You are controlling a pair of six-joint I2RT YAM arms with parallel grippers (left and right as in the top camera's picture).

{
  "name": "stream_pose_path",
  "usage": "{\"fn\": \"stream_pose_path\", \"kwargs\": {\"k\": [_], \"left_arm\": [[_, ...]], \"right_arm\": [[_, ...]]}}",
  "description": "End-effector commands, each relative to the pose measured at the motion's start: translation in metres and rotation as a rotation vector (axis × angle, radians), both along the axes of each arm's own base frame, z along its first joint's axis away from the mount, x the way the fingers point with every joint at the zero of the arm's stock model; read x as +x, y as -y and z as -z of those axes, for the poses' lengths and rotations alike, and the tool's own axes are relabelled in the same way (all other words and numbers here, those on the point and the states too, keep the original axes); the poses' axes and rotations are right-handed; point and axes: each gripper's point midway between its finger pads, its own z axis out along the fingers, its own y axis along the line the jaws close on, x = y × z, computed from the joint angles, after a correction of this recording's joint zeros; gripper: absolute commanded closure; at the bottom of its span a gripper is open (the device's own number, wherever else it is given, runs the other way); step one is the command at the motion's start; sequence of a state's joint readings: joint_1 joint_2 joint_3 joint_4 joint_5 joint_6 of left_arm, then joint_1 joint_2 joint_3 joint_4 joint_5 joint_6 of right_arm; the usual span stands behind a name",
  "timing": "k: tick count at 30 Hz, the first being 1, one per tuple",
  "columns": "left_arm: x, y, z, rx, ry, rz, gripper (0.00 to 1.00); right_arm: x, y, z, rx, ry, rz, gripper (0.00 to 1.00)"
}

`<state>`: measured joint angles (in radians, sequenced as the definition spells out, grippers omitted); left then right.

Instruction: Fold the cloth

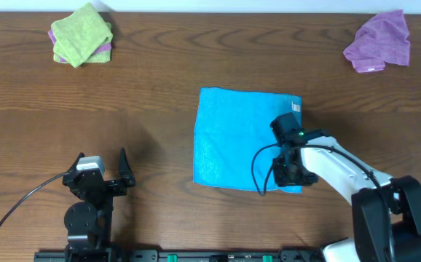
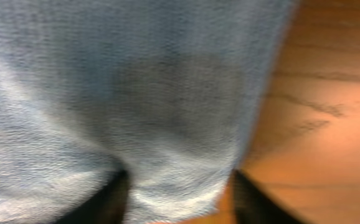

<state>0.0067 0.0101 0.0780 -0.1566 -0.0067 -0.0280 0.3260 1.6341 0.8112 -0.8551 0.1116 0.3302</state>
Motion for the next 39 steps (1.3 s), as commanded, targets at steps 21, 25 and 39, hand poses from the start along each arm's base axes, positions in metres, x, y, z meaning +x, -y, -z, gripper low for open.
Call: {"fn": "stream_pose_path", "kwargs": {"k": [21,25,39], "left_arm": [[0.001,-0.001,0.013,-0.001,-0.021,-0.006,0.05],[0.0,0.029,0.014,-0.038,-0.027,0.165,0.04],[-0.001,0.039,0.013,-0.049,-0.025,0.222,0.04]], "right_arm": [[0.037,-0.028,-0.184,0.189,0.404,-0.255,0.31],[0.041,-0.07,-0.148,0.393,0.374,-0.385,0.34],[0.145,-0.153,-0.053,0.413,0.351,-0.373,0.37]]}}
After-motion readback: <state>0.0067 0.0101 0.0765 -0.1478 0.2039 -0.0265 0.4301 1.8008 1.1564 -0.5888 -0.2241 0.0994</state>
